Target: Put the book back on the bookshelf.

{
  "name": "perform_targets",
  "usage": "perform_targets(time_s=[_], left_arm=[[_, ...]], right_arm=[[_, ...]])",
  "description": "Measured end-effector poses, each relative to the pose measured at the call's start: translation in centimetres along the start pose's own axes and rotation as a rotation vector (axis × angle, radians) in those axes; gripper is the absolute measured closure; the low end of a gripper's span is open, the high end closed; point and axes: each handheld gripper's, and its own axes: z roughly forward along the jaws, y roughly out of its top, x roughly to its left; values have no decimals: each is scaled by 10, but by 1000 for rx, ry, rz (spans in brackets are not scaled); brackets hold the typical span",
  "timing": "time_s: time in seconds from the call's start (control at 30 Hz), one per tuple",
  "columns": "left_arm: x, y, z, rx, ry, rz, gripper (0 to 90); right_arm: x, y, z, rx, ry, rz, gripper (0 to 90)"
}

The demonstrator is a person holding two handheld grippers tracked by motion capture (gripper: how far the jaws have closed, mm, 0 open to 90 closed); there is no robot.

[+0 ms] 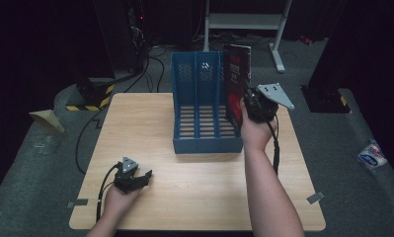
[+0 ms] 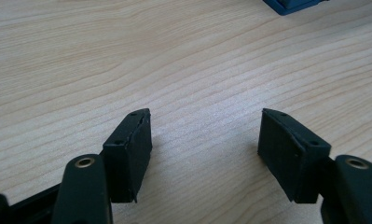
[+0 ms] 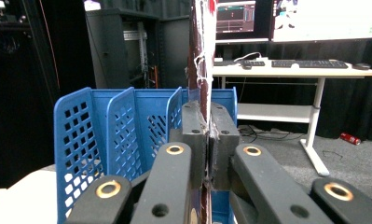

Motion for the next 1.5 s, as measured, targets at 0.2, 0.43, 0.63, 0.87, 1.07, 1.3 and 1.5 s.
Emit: perform_targets(time_s=[0.2, 0.43, 0.63, 0.87, 1.07, 1.3, 1.5], left_arm=[[0, 0, 0, 0, -1, 0, 351], [0, 0, 0, 0, 0, 1, 351], [0, 0, 0, 0, 1, -2, 349], [0, 0, 0, 3, 5, -5, 350], [0, 1, 0, 2, 4, -5, 350], [0, 1, 0, 3, 3, -6, 350], [0, 1, 0, 2, 2, -5, 350]], right_arm=[[3, -8, 15, -16, -1, -17, 871], [7, -18, 14, -33, 0, -16, 870], [3, -30, 6, -20, -11, -6, 869], [3, -35, 2, -13, -18, -9, 867], [4, -31, 3, 26, -13, -27, 864], [3, -22, 4, 98, -1, -25, 860], [-1, -12, 6, 194, 27, -24, 851]])
